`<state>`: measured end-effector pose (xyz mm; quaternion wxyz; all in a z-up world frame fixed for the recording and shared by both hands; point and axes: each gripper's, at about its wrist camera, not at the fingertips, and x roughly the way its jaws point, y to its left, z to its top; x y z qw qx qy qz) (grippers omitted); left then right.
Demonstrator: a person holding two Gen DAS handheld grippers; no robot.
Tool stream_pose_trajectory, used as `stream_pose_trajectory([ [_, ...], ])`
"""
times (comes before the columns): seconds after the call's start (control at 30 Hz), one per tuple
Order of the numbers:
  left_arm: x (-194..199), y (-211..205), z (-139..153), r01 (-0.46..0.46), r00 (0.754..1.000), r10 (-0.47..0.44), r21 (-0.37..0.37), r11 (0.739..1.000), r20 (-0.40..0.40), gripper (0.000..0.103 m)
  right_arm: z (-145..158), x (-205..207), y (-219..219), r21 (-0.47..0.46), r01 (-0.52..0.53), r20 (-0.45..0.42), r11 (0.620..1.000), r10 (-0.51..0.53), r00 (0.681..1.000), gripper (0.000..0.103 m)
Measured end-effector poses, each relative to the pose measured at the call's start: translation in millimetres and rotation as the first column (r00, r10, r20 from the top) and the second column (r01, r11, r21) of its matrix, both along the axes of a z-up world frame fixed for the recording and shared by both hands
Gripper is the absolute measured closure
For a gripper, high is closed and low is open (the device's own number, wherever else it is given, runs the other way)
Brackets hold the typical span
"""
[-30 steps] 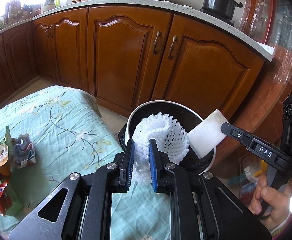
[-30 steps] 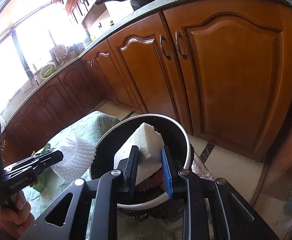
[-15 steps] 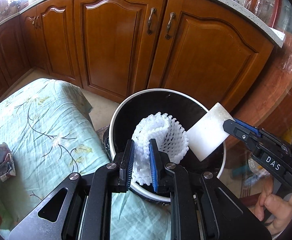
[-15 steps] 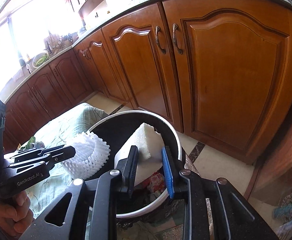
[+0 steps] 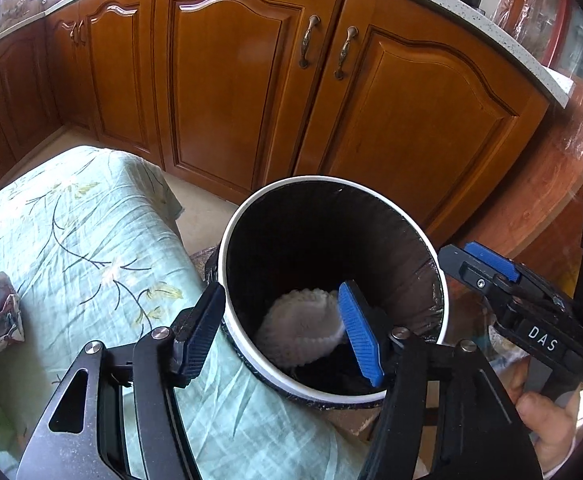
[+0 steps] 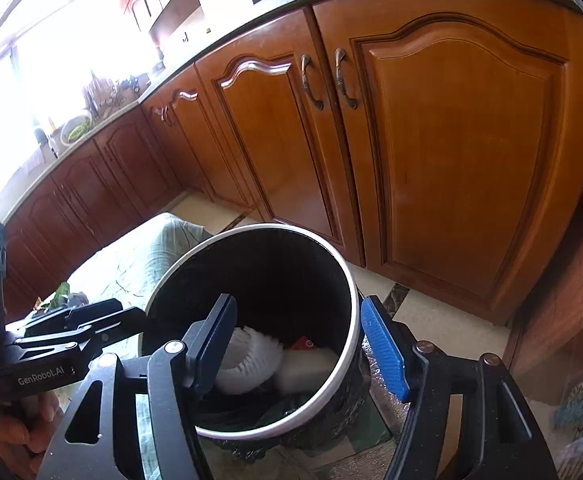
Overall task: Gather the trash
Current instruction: 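Open both tools to drop the foam sleeve and block into the bin, then move both open tools back toward the remaining trash on the table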
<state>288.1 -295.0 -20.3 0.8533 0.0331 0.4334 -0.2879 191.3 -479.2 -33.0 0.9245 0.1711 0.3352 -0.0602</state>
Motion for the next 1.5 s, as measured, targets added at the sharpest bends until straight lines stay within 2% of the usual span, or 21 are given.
stream_pose_trajectory([
  [0.1, -9, 16, 3, -0.021, 1.0, 0.021, -0.02, 1.0, 0.014, 0.043, 1, -11, 5, 0.027, 0.007, 0.028, 1.0, -0.008, 1.0, 0.027],
  [0.17, -18, 29, 3, -0.038, 0.999, 0.038, -0.038, 0.999, 0.02, 0.043, 0, -18, 12, 0.052, -0.002, 0.044, 0.999, 0.0, 0.999, 0.017],
  [0.27, -34, 50, 1, -0.067, 0.997, 0.069, -0.052, 0.996, 0.02, 0.043, -4, -24, 27, 0.087, -0.025, 0.054, 0.996, 0.02, 0.998, 0.013],
  [0.57, -74, 135, -1, -0.186, 0.982, 0.188, -0.099, 0.977, 0.005, 0.043, -17, -34, 77, 0.191, -0.118, 0.051, 0.974, 0.11, 0.993, 0.012],
  [0.9, -102, 217, -1, -0.328, 0.944, 0.331, -0.126, 0.936, 0.005, 0.043, -24, -31, 139, 0.215, -0.236, 0.028, 0.947, 0.236, 0.971, 0.012],
  [1.23, -115, 272, -1, -0.421, 0.905, 0.425, -0.141, 0.896, 0.003, 0.043, -28, -15, 187, 0.213, -0.316, 0.012, 0.924, 0.321, 0.947, 0.012],
  [1.5, -111, 306, -7, -0.491, 0.869, 0.494, -0.144, 0.859, -0.016, 0.043, -26, 6, 221, 0.224, -0.381, 0.014, 0.897, 0.388, 0.921, 0.012],
])
